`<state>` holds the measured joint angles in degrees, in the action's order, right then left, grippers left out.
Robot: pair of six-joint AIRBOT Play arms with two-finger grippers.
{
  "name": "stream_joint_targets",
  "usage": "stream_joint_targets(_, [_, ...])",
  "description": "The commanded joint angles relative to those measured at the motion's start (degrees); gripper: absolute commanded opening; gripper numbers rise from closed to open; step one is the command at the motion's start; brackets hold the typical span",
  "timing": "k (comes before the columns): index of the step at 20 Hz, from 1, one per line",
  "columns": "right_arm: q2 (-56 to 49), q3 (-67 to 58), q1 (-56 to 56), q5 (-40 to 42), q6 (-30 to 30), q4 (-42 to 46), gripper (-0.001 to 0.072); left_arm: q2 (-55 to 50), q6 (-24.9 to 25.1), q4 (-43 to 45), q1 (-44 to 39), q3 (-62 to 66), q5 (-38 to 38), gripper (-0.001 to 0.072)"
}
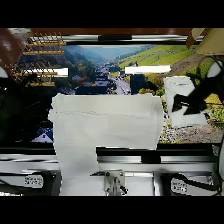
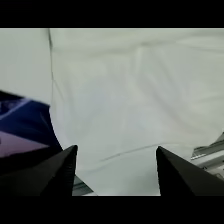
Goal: Fold the shirts.
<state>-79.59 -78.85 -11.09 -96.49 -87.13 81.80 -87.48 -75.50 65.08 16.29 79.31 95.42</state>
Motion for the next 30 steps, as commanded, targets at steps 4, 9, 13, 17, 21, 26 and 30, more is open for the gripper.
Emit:
stream_joint_targets(4, [11.6, 17.8, -7.7, 4.5, 4.1, -1.4, 0.0614, 18.7, 8.8, -2.3, 10.8, -37.7, -8.5, 0.0505])
stream_joint_targets(9, [11.6, 18.4, -7.7, 6.0, 4.0, -4.1, 0.0614, 20.0, 12.6, 0.0, 10.8, -45.7, -11.0, 0.0548])
stream_joint_targets(13, [11.6, 18.4, -7.7, 6.5, 4.0, -4.1, 0.0614, 20.0, 12.9, 2.7, 10.7, -47.6, -11.5, 0.0547])
stream_joint_targets(17, [11.6, 18.4, -7.7, 7.1, 4.0, -3.7, 0.0614, 19.9, 13.2, 2.6, 8.6, -51.6, -12.6, 0.0534])
stream_joint_targets(21, [11.6, 18.4, -7.7, 7.1, 3.8, -3.3, 0.0614, 19.9, 12.0, -0.4, 5.7, -54.6, -16.5, 0.0488])
stream_joint_targets(26, [11.6, 18.8, -7.7, 7.1, 3.2, -3.3, 0.0614, 19.9, 11.9, -4.5, 4.0, -54.6, -18.6, 0.0084])
stream_joint_targets(30, [11.6, 30.4, -7.7, 7.6, 7.2, -11.4, 0.0623, 19.9, 13.4, -4.7, 4.0, -54.5, -18.0, 0.0027])
